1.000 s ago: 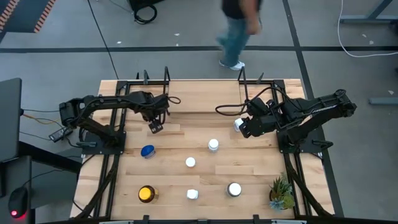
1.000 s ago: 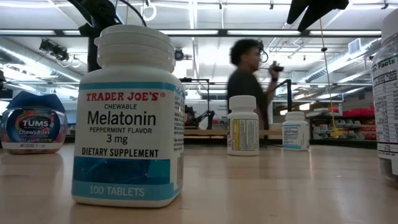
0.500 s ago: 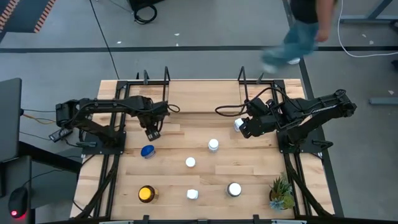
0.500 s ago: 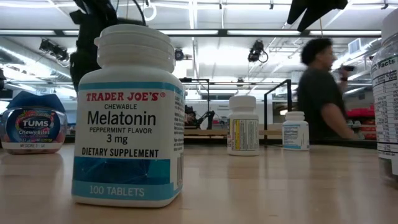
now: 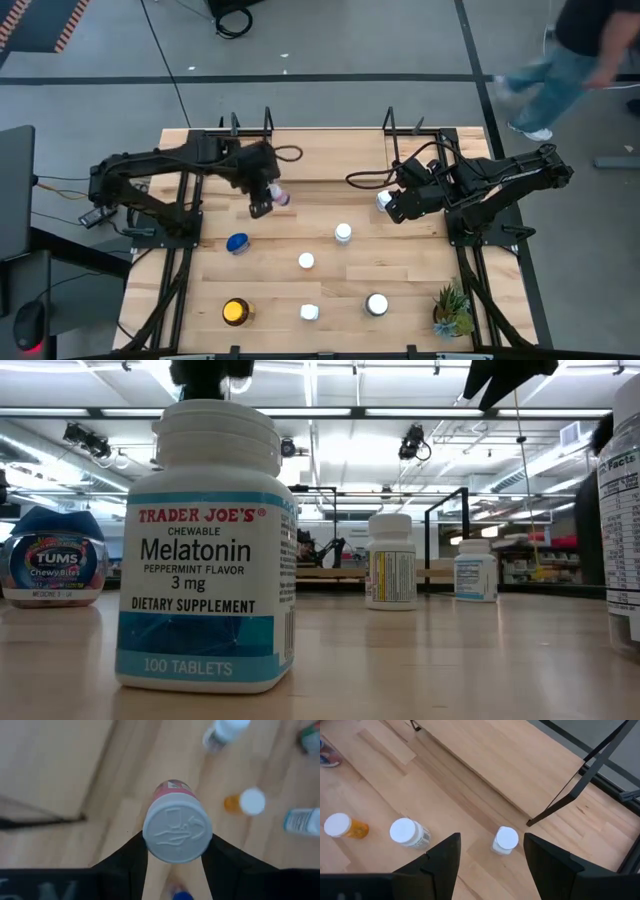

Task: Pick and place medicine bottles onto shelf by color
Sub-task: Put the pink pill bottle on the shelf

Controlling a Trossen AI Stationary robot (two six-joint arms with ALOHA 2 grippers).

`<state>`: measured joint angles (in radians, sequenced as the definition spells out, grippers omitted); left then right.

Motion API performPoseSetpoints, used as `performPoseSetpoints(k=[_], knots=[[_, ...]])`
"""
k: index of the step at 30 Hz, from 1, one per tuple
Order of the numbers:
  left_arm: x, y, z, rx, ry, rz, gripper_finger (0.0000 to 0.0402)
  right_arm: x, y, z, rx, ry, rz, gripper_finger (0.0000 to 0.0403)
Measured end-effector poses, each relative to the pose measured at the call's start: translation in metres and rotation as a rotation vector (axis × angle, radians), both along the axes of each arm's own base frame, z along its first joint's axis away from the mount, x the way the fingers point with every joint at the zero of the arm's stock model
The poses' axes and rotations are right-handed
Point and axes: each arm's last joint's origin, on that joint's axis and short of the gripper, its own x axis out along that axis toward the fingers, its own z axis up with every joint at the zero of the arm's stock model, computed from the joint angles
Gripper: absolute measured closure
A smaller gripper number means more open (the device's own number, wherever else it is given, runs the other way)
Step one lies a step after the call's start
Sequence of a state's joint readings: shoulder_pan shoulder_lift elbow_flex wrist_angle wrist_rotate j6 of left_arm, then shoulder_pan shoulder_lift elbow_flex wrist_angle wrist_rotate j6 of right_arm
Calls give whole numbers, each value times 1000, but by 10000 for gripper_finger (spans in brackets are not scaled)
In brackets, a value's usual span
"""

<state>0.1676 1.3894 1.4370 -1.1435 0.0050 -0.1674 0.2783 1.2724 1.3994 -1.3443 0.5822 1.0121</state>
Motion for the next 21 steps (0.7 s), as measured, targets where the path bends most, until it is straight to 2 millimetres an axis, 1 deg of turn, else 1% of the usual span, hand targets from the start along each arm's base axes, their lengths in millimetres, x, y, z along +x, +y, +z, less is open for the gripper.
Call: performPoseSetpoints(k=[2, 5, 7, 9, 13, 16, 18, 21], knots=[[6, 5, 12, 59, -20, -22, 242, 0, 0, 0, 0, 0, 0, 179], [23, 16, 25, 116, -40, -55, 243, 0, 0, 0, -5, 6, 10, 179], [36, 26, 28, 138, -21, -75, 242, 0, 0, 0, -3, 9, 16, 179], [49, 40, 27, 164, 10, -102, 240, 0, 0, 0, 0, 11, 19, 179], [73, 75, 13, 193, 104, -144, 239, 0, 1, 0, 17, 15, 24, 179], [85, 108, -5, 194, 170, -136, 238, 0, 1, 0, 24, 15, 23, 179], [90, 130, -20, 187, 211, -119, 238, 0, 1, 0, 28, 10, 16, 179], [91, 159, -40, 190, 279, -83, 237, 0, 1, 0, 29, 10, 14, 179]])
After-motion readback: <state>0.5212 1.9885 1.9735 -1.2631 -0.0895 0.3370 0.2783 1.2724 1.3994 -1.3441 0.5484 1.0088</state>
